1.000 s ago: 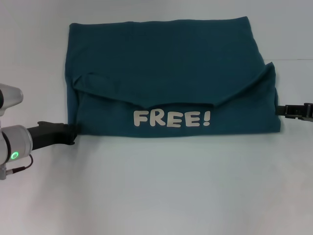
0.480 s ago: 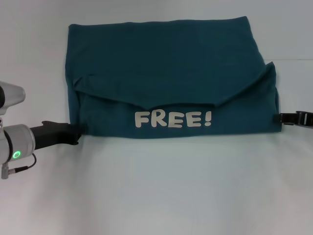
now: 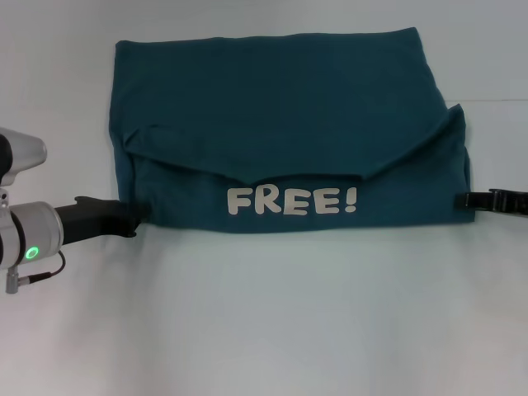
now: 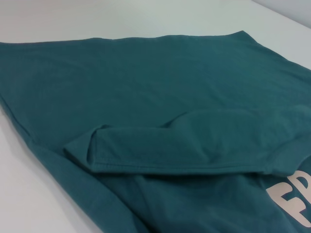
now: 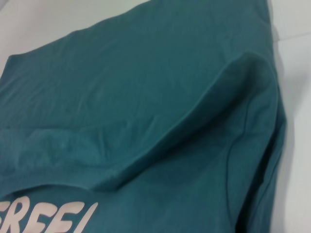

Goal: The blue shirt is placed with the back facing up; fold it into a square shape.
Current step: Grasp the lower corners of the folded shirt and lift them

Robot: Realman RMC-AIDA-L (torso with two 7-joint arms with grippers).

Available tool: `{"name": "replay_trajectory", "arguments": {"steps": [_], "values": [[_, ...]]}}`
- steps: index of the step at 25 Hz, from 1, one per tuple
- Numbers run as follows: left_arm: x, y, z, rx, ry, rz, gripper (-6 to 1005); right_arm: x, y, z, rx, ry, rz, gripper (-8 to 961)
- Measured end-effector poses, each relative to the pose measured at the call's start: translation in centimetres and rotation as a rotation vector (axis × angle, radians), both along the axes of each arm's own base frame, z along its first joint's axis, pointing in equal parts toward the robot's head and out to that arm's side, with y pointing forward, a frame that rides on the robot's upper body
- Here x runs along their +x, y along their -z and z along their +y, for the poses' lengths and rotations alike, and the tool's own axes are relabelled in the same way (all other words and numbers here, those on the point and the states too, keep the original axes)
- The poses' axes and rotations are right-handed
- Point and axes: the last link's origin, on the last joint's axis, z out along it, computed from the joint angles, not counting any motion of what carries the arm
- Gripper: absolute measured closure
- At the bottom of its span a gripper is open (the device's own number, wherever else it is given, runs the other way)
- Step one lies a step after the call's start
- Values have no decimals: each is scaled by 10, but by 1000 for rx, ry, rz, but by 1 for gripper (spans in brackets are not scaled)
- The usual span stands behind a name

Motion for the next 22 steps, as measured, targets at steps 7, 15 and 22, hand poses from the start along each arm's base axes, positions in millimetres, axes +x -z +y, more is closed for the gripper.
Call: {"name": "replay_trajectory", "arguments": {"steps": [7,15,22], "values": [[1,0,1,1,0,1,964,-4,10,2,-14,-1,11,567],[1,-1,1,2,1,0,957,-5,8,-3,-30,-30,25,702],[-2,-7,-4,3,-17,-24,951,-4,-2,-7,-12,-70,46,863]]}}
